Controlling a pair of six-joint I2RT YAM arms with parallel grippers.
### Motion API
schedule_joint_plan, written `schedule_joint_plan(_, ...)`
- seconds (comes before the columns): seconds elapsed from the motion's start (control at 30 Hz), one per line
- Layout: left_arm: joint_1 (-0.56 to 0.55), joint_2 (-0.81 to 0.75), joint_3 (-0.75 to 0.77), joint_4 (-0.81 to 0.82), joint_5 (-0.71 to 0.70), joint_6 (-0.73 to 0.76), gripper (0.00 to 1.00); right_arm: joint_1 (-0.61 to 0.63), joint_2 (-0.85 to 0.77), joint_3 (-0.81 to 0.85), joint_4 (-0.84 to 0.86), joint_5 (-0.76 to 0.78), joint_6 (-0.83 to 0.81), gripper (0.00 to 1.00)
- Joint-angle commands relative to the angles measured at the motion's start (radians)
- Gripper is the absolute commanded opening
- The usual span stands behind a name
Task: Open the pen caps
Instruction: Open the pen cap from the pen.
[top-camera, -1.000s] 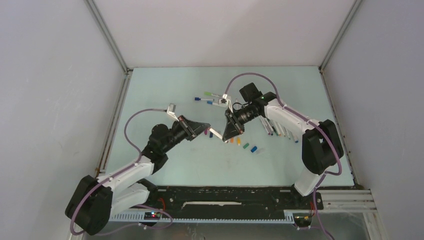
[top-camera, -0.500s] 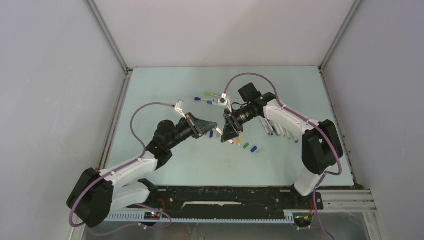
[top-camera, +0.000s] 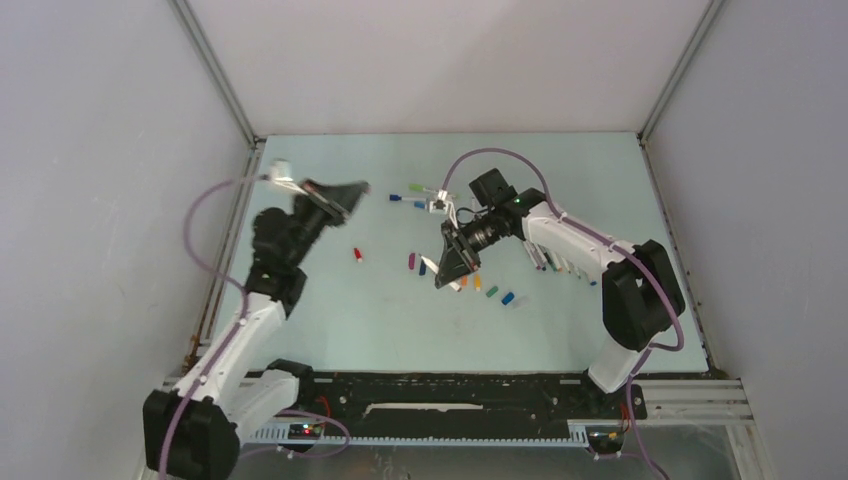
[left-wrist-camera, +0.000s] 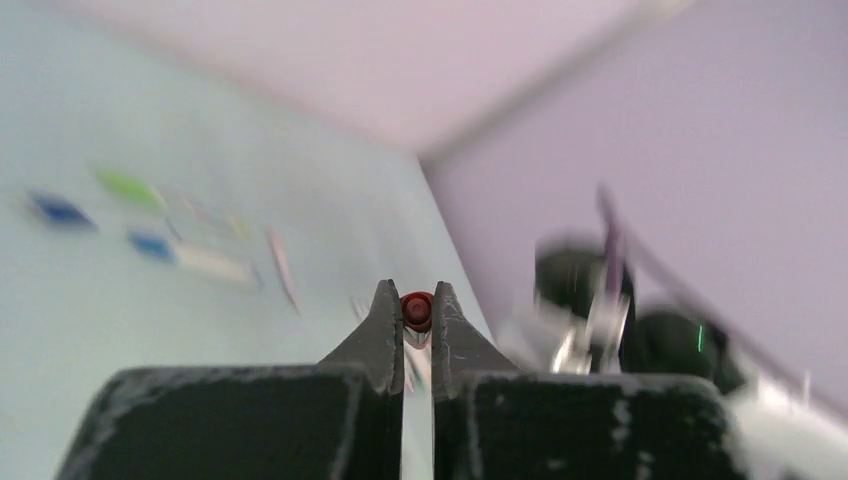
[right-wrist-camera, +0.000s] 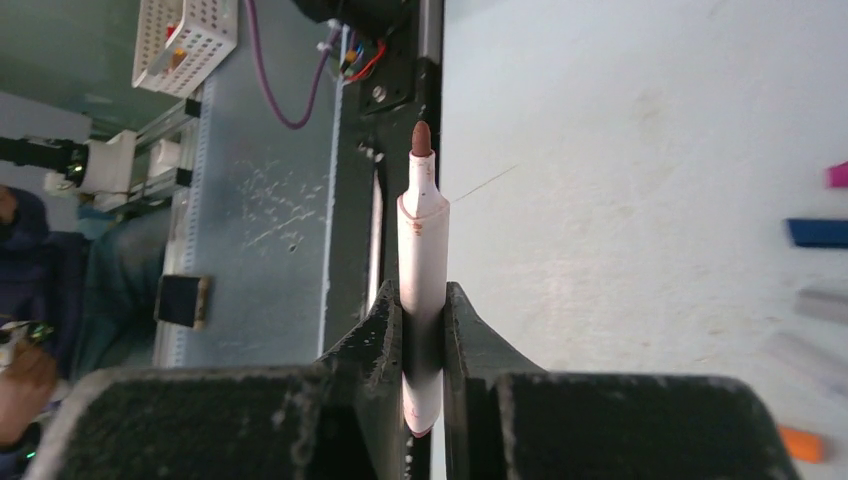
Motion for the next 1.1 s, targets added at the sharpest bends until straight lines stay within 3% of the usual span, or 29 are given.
schedule_joint_plan(0.0,0.208,-0.066,0.148,0.041,-0.093,0.042,0.0,0.019,-0.005,-0.018,-0.089,-0.03,-0.022,0.0)
schedule_joint_plan(0.3,0.255,-0.128,0.107,-0.059,0.053,0.084,0.0,0.013,-0.019,-0.017,-0.122,0.085,-0.115,0.0)
schedule_joint_plan(0.63,0.255,-0.163,0.015,-0.365,0.061,0.185,0.01,-0.08,-0.034,-0.018,-0.131,0.105,-0.141,0.0)
schedule_joint_plan(0.87,0.252,-0.002,0.003,-0.486,0.031,0.221,0.0,-0.095,-0.023,-0.018,-0.13,0.116,-0.141,0.0)
schedule_joint_plan(1.07,0.223,0.219,0.097,-0.588,-0.073,0.312,0.04,-0.097,-0.01,-0.018,-0.13,0.128,-0.143,0.0)
